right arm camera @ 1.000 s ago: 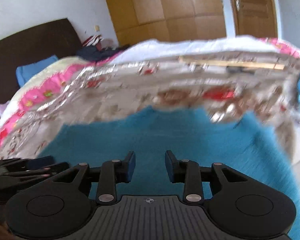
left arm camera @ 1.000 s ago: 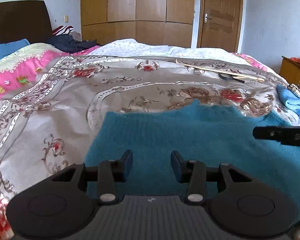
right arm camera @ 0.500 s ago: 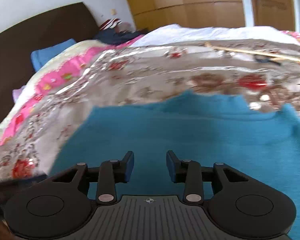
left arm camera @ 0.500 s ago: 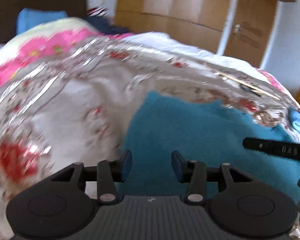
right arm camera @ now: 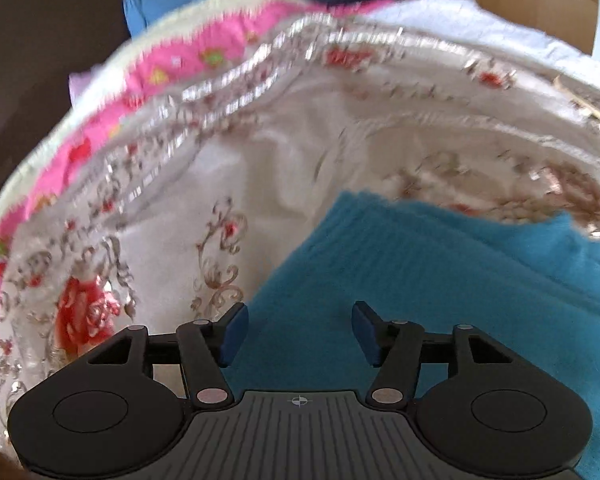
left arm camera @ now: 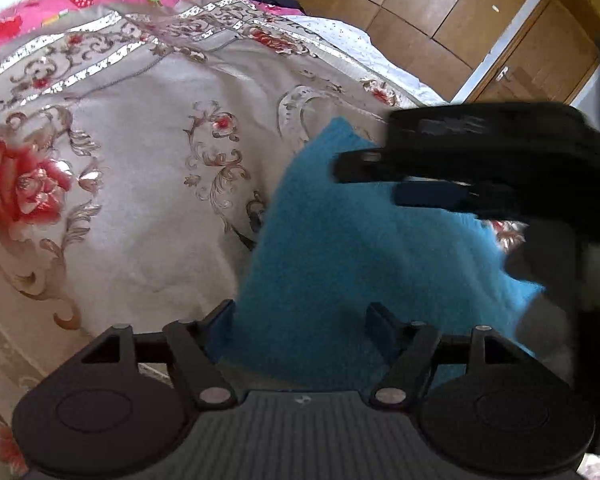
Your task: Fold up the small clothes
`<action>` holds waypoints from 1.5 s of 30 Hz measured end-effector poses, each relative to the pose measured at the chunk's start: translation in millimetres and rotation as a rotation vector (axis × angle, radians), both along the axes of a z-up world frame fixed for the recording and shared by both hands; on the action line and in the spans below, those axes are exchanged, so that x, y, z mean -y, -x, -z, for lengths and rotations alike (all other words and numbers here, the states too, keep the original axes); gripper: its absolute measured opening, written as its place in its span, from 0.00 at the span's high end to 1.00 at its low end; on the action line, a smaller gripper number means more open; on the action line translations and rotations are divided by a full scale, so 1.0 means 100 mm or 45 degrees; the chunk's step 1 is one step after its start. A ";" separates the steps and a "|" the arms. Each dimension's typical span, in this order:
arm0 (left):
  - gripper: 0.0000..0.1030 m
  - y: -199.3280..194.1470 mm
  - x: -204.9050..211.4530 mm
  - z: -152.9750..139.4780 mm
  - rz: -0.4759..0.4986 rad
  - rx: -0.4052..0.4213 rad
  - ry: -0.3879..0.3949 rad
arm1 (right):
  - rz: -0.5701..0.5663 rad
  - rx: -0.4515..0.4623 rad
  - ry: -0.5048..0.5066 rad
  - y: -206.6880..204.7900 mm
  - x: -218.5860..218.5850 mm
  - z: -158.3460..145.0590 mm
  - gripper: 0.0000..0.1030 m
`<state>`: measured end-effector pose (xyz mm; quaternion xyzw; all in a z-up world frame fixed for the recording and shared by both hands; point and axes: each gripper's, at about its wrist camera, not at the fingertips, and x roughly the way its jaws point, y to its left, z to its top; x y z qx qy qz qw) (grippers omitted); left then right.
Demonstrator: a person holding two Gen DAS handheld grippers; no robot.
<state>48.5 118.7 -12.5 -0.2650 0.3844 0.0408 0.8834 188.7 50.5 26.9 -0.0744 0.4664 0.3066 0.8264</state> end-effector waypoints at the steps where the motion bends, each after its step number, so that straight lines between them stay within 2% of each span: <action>1: 0.22 -0.01 -0.02 0.03 0.003 -0.007 0.012 | -0.003 -0.003 0.042 -0.01 -0.08 0.03 0.40; 5: 0.23 -0.03 -0.03 0.03 0.011 -0.003 0.018 | -0.022 0.052 0.103 0.03 -0.22 0.08 0.37; 8: 0.24 -0.02 -0.01 0.00 0.019 0.017 -0.028 | -0.002 0.093 0.095 0.05 -0.16 0.11 0.40; 13: 0.24 0.02 0.05 -0.05 0.029 0.041 -0.103 | 0.113 0.058 -0.043 0.09 0.29 -0.04 0.39; 18: 0.24 -0.01 0.12 -0.03 0.037 0.007 -0.135 | 0.181 0.053 -0.138 0.17 0.68 -0.16 0.39; 20: 0.24 -0.02 0.14 -0.05 0.030 0.026 -0.159 | 0.239 0.056 -0.187 0.21 0.89 -0.18 0.39; 24: 0.24 0.02 0.16 -0.11 0.010 0.072 -0.206 | 0.388 0.135 -0.249 0.38 1.48 -0.28 0.39; 27: 0.24 0.04 0.21 -0.16 -0.004 0.111 -0.272 | 0.575 0.209 -0.296 0.53 2.16 -0.34 0.39; 31: 0.24 0.11 0.30 -0.27 -0.004 0.185 -0.368 | 0.830 0.327 -0.247 0.67 3.01 -0.28 0.38; 34: 0.24 0.10 0.49 -0.40 0.078 0.262 -0.416 | 0.959 0.277 -0.252 0.69 3.52 -0.11 0.37; 36: 0.24 0.05 0.67 -0.47 0.157 0.292 -0.426 | 0.991 0.212 -0.309 0.68 3.77 0.05 0.37; 38: 0.24 -0.06 0.87 -0.51 0.256 0.308 -0.418 | 0.994 0.099 -0.436 0.64 3.94 0.25 0.37; 42: 0.24 -0.35 1.26 -0.43 0.405 0.301 -0.501 | 0.902 -0.149 -0.772 0.54 4.11 0.64 0.39; 45: 0.24 -0.54 1.45 -0.32 0.470 0.236 -0.486 | 0.882 -0.190 -0.795 0.49 4.16 0.73 0.39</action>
